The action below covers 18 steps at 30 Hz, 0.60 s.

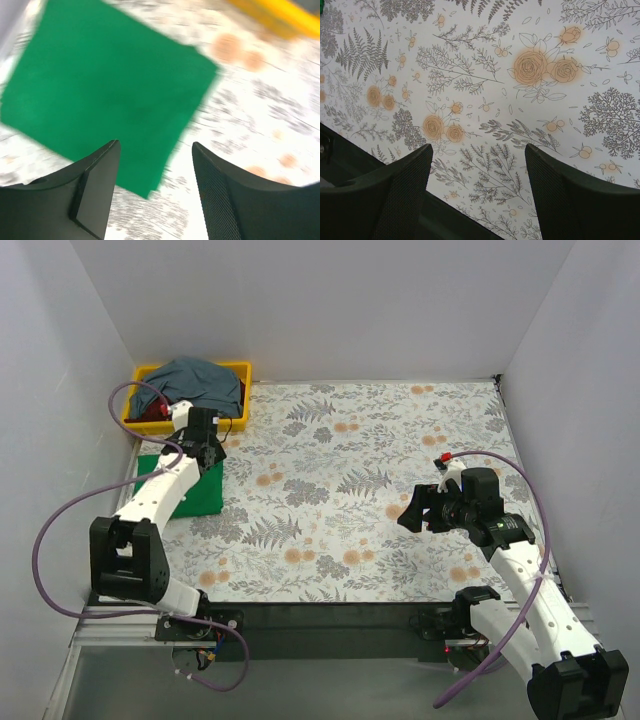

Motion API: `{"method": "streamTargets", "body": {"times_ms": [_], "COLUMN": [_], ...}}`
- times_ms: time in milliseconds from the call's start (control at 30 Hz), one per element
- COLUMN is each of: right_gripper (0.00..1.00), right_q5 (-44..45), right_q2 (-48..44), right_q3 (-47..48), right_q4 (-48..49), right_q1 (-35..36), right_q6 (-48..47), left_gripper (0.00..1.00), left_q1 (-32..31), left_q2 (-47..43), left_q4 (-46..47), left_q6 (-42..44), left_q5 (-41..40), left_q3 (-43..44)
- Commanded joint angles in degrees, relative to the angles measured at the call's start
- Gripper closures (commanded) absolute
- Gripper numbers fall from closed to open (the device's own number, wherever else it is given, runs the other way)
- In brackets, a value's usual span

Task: Fold and stack the t-shirts
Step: Neatly place the folded tshirt to the corner

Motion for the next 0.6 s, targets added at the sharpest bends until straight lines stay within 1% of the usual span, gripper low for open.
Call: {"method": "streamTargets", "body": {"times_ms": [0, 33, 67, 267, 333, 433, 567], "right_gripper": [0.19, 0.19, 0.19, 0.19, 0.2, 0.19, 0.19], "right_q5": [-0.8, -0.71, -0.62, -0.71, -0.53, -0.88, -0.97], "right_q2": [-1.13, -1.31, -1.48, -1.75, -1.83, -1.83, -1.92], "right_q3": [1.94, 1.85, 1.85, 1.59, 1.42, 1.06, 0.45], "right_q4": [-0.5, -0.5, -0.59, -0.77, -0.85, -0.68, -0.68], "right_q1": [0.19, 0.19, 0.19, 0.1, 0.19, 0.19, 0.19], "right_q6": [-0.86, -0.78, -0.95, -1.13, -1.13, -1.22, -1.22], "left_gripper": [0.42, 0.42, 0.42, 0.41, 0.41, 0.44, 0.58], "left_q1": [-1.8, -2.67, -3.03, -4.79, -5.66, -6.63, -9.0], "left_q2": [1.26, 3.36, 3.38, 10.93, 13.4, 16.3, 17.89], "left_q4": [4.65, 4.65, 4.57, 5.44, 5.8, 5.71, 5.27], "left_q6": [3.1, 3.8, 4.33, 6.26, 6.71, 7.06, 7.23], "left_q5": [8.61, 7.91, 7.82, 7.03, 4.92, 2.46, 1.05], "left_q3": [-0.91, 0.22, 0.67, 3.05, 3.31, 3.58, 2.79]}}
